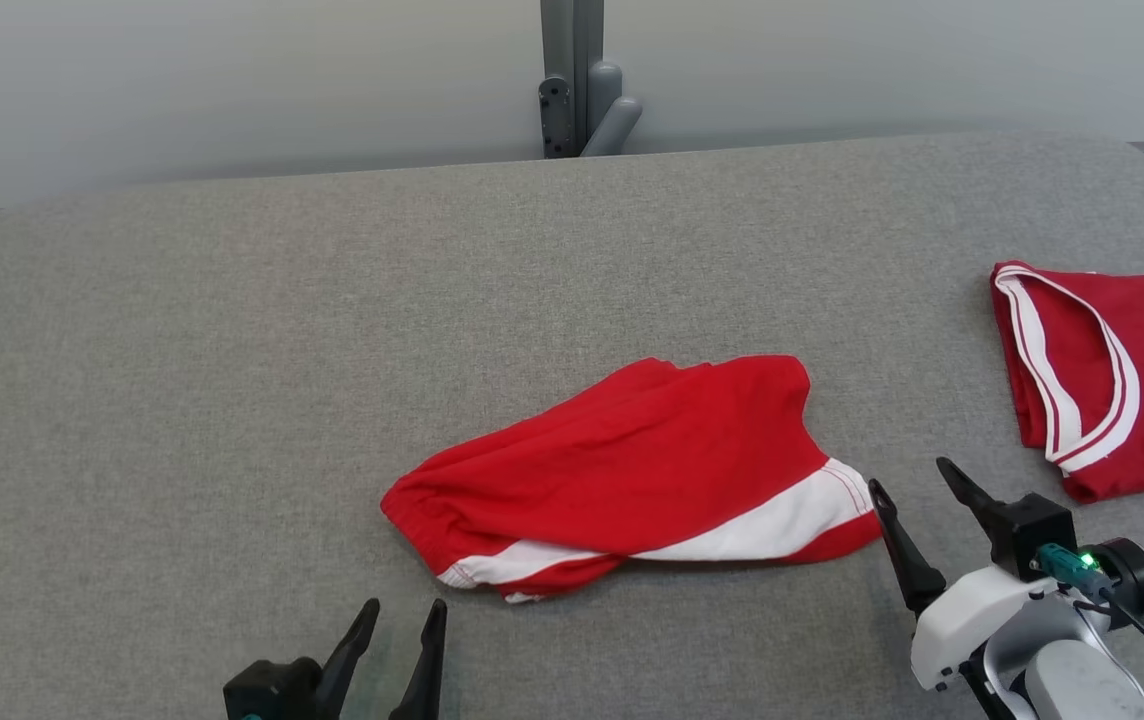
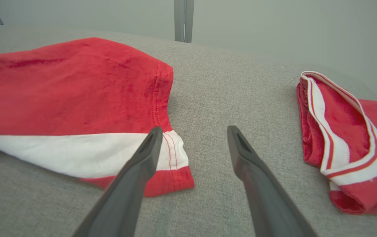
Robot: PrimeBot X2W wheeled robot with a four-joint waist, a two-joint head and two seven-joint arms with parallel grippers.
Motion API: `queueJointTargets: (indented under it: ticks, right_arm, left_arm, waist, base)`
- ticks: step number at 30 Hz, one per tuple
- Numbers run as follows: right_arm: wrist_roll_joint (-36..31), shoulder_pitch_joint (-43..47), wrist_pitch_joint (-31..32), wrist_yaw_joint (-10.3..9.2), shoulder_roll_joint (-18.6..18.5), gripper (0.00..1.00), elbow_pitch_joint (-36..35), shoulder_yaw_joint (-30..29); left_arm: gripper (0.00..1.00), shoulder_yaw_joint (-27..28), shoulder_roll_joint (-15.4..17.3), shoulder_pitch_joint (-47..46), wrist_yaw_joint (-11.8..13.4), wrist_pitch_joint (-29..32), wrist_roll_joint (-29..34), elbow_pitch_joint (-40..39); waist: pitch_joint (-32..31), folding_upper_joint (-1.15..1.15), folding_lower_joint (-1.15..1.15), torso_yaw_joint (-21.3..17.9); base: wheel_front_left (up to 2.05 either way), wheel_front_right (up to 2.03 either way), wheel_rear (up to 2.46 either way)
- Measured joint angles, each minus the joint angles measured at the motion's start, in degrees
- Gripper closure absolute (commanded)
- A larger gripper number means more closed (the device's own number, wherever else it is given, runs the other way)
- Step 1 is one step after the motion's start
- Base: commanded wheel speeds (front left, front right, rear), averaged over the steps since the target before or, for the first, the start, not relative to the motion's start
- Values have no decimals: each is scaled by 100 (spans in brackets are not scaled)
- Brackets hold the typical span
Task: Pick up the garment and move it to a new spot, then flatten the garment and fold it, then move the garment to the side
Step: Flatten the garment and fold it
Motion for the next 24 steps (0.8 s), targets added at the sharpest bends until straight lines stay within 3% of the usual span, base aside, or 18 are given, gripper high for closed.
queueJointTargets:
  ticks: [12, 15, 21, 22, 24]
  right_arm:
    - [676, -822, 252, 0, -403, 2, 835, 995]
    - [808, -933, 233, 0, -463, 28, 967, 1123]
    - [988, -1030, 133, 0, -488, 48, 1165, 1298]
    - [1017, -1039, 118, 0, -489, 50, 1189, 1314]
    - [1071, -1052, 92, 0, -497, 40, 1243, 1340]
  left_arm:
    - [0, -780, 227, -659, -3, 199, -939, 153]
    - [0, -916, 301, -775, -3, 192, -1105, 203]
    - [0, -1053, 405, -895, -3, 94, -1316, 320]
    - [0, -1070, 417, -909, -3, 91, -1348, 337]
    - [0, -1117, 436, -921, -3, 68, -1374, 380]
  waist:
    - [246, 0, 0, 66]
    - [292, 0, 0, 69]
    - [339, 0, 0, 55]
    - [345, 0, 0, 51]
    - [358, 0, 0, 42]
  base:
    - [0, 0, 0]
    - [0, 0, 0]
    - [0, 0, 0]
    - [0, 0, 0]
    - [0, 0, 0]
